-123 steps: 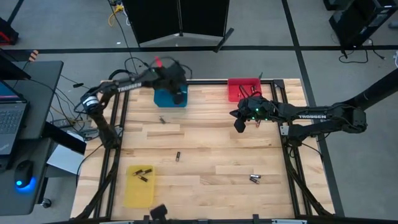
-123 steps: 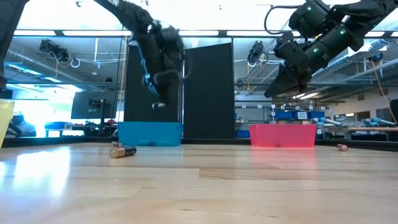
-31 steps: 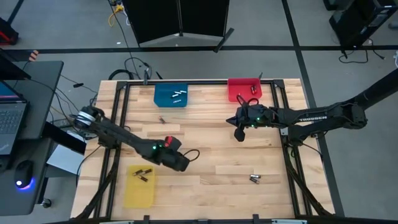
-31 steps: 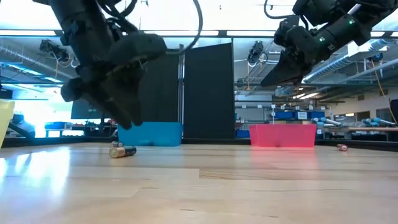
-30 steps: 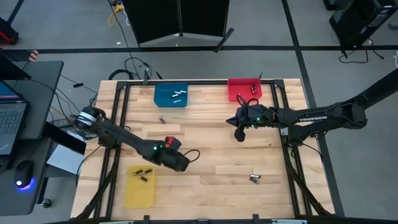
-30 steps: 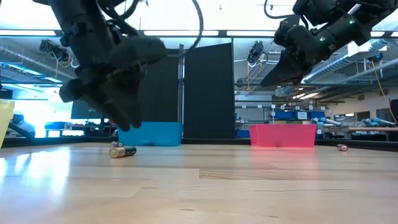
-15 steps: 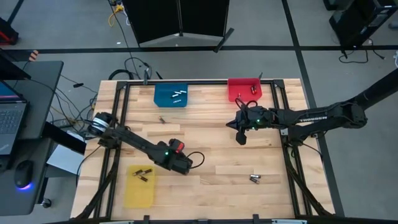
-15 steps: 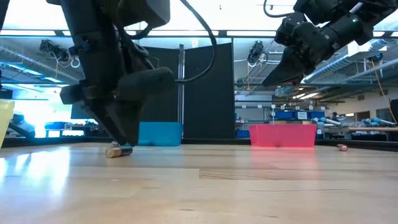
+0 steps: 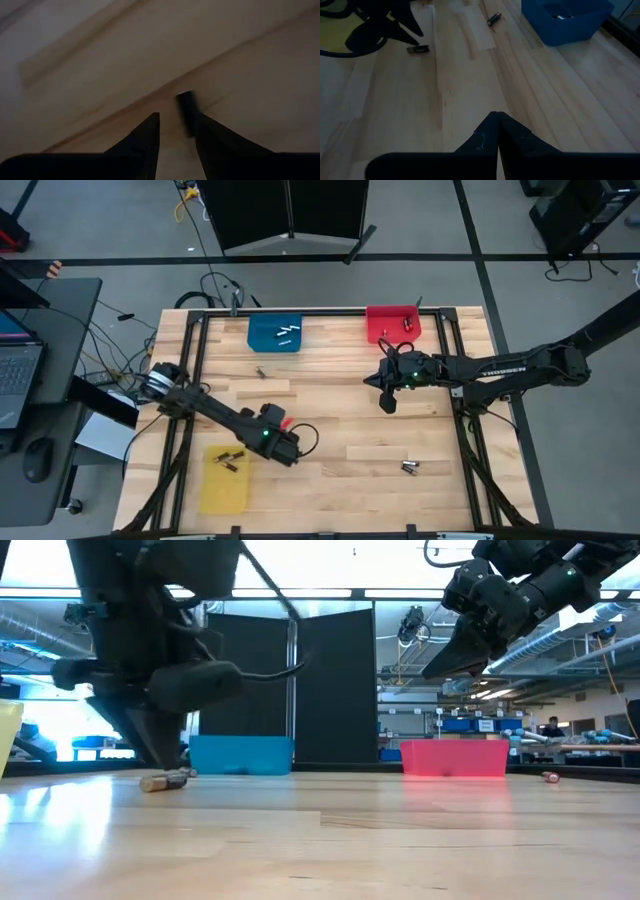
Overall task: Sort batteries
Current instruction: Put the black-brown battery into the yellow bin
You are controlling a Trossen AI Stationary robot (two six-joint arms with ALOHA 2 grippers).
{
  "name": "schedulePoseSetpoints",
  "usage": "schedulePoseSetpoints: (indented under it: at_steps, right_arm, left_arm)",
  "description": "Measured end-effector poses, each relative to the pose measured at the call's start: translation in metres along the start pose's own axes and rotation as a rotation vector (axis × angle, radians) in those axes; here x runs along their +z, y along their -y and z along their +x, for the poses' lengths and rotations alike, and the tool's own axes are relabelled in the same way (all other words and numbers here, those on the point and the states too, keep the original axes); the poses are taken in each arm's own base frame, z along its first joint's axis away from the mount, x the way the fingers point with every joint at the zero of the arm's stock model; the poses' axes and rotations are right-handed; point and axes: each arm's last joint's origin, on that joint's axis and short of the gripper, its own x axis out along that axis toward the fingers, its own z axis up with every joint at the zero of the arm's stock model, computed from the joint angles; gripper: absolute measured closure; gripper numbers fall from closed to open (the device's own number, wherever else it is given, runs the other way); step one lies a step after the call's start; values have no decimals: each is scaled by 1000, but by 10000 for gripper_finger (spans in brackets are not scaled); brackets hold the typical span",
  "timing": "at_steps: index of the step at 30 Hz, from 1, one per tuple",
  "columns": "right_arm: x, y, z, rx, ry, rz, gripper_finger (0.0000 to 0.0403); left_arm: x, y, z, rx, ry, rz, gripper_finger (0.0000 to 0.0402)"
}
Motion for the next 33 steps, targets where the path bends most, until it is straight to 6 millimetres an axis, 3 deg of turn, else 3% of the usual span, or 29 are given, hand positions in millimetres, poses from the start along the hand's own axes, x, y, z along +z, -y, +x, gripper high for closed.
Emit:
schedulePoseSetpoints:
  at_steps: [6, 14, 21, 28, 33]
  right_arm:
    - [0, 0, 0, 0, 0, -7, 387]
    - [0, 0, 0, 0, 1, -8, 387]
    - [0, 0, 0, 1, 3, -7, 388]
    - [2, 0, 0, 2, 17, -27, 388]
    - [2, 0, 0, -11, 20, -36, 389]
  left_arm:
    - [-7, 1, -3, -16, -3, -15, 275]
    - [-17, -6, 16, -48, -23, -49, 275]
    - [-18, -6, 19, -64, -17, -36, 277]
    - [-15, 0, 14, -77, 9, 91, 358]
    - [-5, 15, -3, -138, 73, 218, 359]
